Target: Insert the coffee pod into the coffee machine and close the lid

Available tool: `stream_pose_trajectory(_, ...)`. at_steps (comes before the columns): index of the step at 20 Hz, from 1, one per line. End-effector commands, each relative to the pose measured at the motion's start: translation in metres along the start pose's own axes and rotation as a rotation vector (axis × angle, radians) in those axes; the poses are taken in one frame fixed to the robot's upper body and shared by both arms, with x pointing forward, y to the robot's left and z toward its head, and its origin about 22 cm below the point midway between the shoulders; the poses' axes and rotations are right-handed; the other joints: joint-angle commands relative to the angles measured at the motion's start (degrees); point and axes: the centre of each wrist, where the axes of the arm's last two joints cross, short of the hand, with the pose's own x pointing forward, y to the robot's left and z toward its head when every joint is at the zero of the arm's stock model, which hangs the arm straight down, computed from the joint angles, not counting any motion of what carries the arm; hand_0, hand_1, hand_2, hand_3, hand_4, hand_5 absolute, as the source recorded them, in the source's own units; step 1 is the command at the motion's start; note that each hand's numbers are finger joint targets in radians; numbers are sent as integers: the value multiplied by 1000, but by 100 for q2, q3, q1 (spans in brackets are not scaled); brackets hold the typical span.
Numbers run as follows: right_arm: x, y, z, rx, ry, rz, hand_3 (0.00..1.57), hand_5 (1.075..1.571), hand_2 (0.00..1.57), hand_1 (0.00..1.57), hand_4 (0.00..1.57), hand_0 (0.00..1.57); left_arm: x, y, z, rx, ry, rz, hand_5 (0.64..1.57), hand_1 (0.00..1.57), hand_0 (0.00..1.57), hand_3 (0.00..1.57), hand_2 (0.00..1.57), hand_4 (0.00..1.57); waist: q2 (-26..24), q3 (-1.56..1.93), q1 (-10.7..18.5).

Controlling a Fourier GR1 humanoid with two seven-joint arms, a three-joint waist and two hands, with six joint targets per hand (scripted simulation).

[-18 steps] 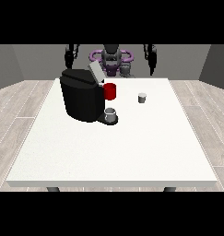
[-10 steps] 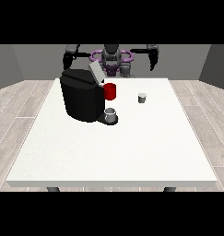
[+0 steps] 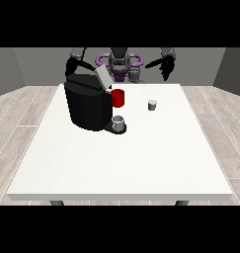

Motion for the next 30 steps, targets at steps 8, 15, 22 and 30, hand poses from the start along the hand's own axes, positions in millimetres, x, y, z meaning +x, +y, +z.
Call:
stream_pose_trajectory(8,33,47,-18,66,-90,-49,0,1571,0,0,0,0,9,68,-53,3,98,-244,1571,0,0,0,0,0,923,-2,-638)
stream_pose_trajectory(15,31,39,-44,79,-58,-63,0,1571,0,0,0,0,16,53,-80,-84,157,-310,1571,0,0,0,0,0,1151,4,-488)
stream_pose_trajectory(22,40,41,-50,85,-43,-50,0,1571,0,0,0,0,-18,57,-86,-54,205,-396,1571,0,0,0,423,0,1075,0,-469)
stream_pose_trajectory(30,4,64,-32,87,-19,-33,0,1571,0,0,0,0,-21,21,-97,-40,86,-550,1571,1071,1071,914,1107,448,1150,0,-421)
